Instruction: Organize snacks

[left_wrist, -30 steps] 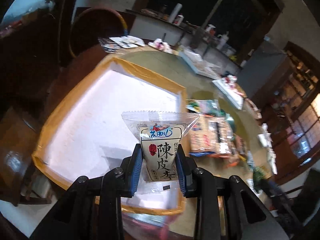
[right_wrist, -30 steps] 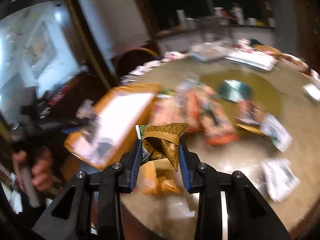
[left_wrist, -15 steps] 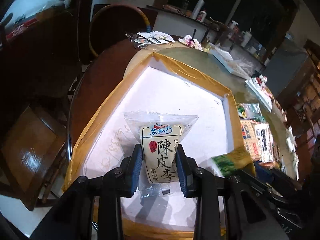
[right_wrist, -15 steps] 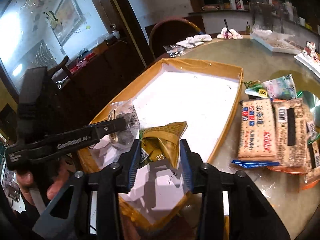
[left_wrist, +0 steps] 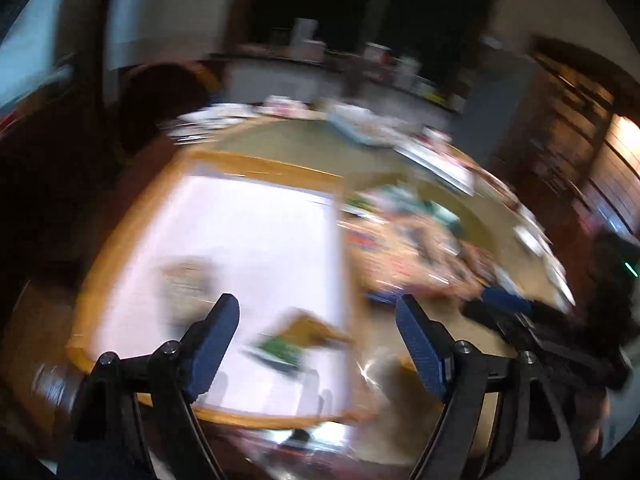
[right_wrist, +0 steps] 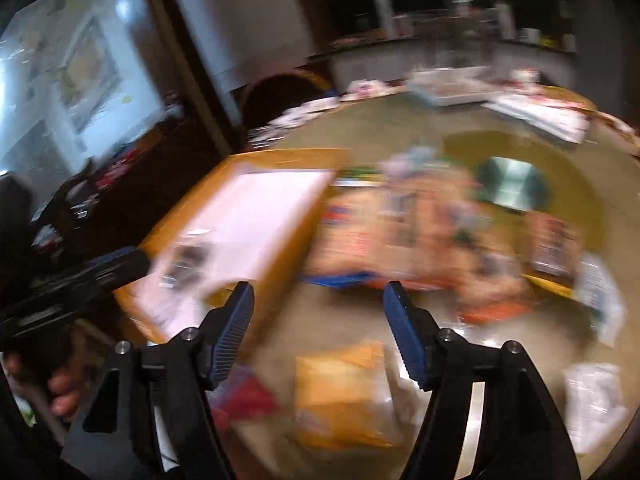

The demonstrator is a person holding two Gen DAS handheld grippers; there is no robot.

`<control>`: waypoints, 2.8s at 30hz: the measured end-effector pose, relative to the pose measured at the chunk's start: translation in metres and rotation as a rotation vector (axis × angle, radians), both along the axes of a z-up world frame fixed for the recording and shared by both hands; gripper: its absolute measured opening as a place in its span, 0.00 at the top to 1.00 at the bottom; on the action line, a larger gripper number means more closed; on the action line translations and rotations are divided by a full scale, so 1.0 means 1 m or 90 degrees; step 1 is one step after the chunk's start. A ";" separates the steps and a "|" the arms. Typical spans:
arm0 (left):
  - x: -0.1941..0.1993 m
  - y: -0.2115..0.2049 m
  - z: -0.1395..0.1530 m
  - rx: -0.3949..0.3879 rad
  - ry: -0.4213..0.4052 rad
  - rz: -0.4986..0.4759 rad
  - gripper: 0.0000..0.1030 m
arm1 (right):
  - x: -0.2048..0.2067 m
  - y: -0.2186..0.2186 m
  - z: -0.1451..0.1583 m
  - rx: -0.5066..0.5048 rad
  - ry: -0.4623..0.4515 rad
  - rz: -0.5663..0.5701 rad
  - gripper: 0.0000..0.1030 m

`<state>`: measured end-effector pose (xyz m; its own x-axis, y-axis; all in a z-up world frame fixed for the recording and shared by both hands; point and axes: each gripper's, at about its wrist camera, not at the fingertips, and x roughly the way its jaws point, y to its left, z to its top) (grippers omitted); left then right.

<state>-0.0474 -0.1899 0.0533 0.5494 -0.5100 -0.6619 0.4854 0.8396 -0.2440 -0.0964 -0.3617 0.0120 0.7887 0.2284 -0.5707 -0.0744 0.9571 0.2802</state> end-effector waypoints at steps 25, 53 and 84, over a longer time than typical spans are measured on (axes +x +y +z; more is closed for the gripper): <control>-0.048 -0.132 -0.067 0.181 0.057 -0.069 0.34 | 0.047 -0.087 -0.076 -0.153 0.127 -0.072 0.01; -0.036 -0.134 -0.068 0.160 0.063 0.025 0.33 | 0.047 -0.085 -0.075 -0.155 0.135 -0.089 0.00; -0.050 -0.132 -0.070 0.166 0.015 0.005 0.34 | 0.047 -0.086 -0.075 -0.156 0.134 -0.089 0.00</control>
<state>-0.0970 -0.3215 -0.0166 0.5354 -0.3163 -0.7832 0.4759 0.8790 -0.0297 -0.0493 -0.4473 -0.0629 0.6618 -0.0370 -0.7487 0.0973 0.9946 0.0369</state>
